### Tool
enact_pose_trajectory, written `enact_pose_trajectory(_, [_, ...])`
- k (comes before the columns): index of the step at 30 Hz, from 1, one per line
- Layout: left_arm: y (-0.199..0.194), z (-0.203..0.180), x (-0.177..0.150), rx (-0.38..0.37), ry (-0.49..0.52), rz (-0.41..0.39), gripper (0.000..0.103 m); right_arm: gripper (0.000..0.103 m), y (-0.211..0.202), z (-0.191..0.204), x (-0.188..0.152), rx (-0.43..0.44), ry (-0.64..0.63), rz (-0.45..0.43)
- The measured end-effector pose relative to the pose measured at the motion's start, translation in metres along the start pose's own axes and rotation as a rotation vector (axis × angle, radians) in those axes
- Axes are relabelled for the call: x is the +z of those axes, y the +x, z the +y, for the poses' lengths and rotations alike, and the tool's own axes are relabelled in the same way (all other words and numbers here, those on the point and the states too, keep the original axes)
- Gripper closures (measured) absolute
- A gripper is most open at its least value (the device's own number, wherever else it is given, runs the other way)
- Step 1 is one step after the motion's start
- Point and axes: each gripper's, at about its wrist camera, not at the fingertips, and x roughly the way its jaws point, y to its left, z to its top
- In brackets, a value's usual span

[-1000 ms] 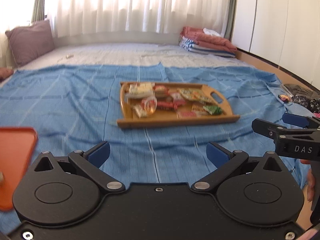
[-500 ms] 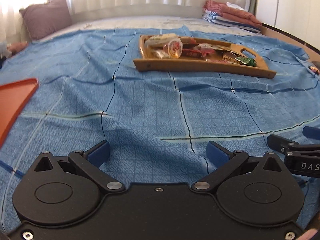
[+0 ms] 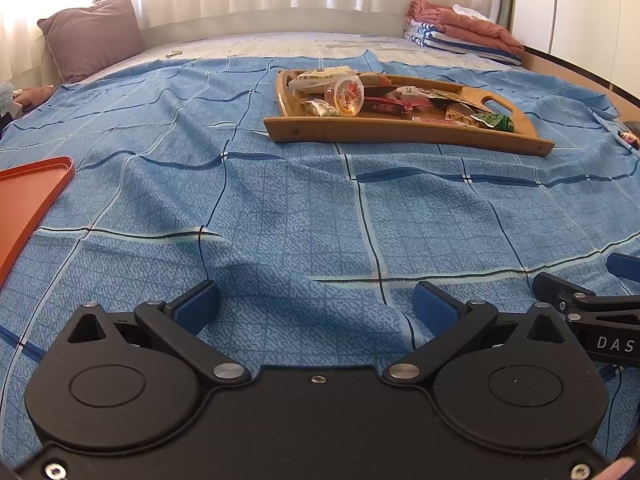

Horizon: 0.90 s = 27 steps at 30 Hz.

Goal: Organize snacks

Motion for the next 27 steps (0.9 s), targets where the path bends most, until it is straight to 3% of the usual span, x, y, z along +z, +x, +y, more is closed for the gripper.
enact_pose_trajectory(27, [0.0018,0.0004,-0.0016,-0.003,0.013,0.002,0.000,0.000,0.0001,0.0003,-0.0004,0.000,0.000,-0.001])
